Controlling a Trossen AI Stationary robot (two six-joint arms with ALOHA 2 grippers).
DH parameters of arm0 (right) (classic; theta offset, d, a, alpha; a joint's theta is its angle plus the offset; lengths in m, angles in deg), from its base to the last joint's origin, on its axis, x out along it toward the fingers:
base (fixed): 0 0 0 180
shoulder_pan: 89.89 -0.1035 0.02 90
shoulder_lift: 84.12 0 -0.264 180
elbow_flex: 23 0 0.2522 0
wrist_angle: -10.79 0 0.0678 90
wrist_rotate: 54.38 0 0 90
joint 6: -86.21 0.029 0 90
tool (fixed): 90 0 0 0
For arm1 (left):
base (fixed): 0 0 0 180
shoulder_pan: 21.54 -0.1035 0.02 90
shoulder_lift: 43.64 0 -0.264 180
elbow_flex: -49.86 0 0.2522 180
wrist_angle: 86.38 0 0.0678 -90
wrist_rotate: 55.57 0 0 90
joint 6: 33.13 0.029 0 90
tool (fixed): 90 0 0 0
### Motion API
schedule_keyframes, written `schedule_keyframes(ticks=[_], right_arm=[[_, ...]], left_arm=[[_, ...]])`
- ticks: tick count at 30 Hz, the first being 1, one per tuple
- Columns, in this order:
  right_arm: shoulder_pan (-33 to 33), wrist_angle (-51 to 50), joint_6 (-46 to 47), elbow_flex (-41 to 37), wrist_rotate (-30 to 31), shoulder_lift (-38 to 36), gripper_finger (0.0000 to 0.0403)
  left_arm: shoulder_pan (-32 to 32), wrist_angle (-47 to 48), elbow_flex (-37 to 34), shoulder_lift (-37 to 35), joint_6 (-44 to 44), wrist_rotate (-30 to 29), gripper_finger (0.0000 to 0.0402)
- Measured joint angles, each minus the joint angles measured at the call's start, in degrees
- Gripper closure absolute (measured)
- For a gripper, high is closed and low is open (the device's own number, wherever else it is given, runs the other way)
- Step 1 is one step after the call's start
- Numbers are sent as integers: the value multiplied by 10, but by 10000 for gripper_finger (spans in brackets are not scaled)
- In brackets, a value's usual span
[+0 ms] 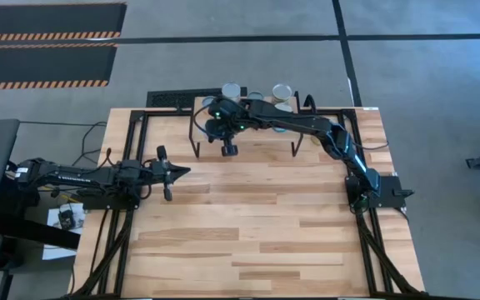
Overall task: Pick and place cans onto a shelf
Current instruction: Put the canned salmon on the shelf aligned with the canned pineapple
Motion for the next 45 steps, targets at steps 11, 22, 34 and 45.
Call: schedule_keyframes(ticks=[11,22,34,45], right_arm=[[2,38,4,-1,0,10,334],[2,74,-1,1,2,14,332],[-8,-2,-19,37,2,-8,369],[9,-55,24,36,4,8,381]], left_arm=[[0,0,0,0,0,-1,401],[0,2,0,0,-2,-1,401],[0,10,0,0,-2,-1,401],[0,10,0,0,0,-1,401]])
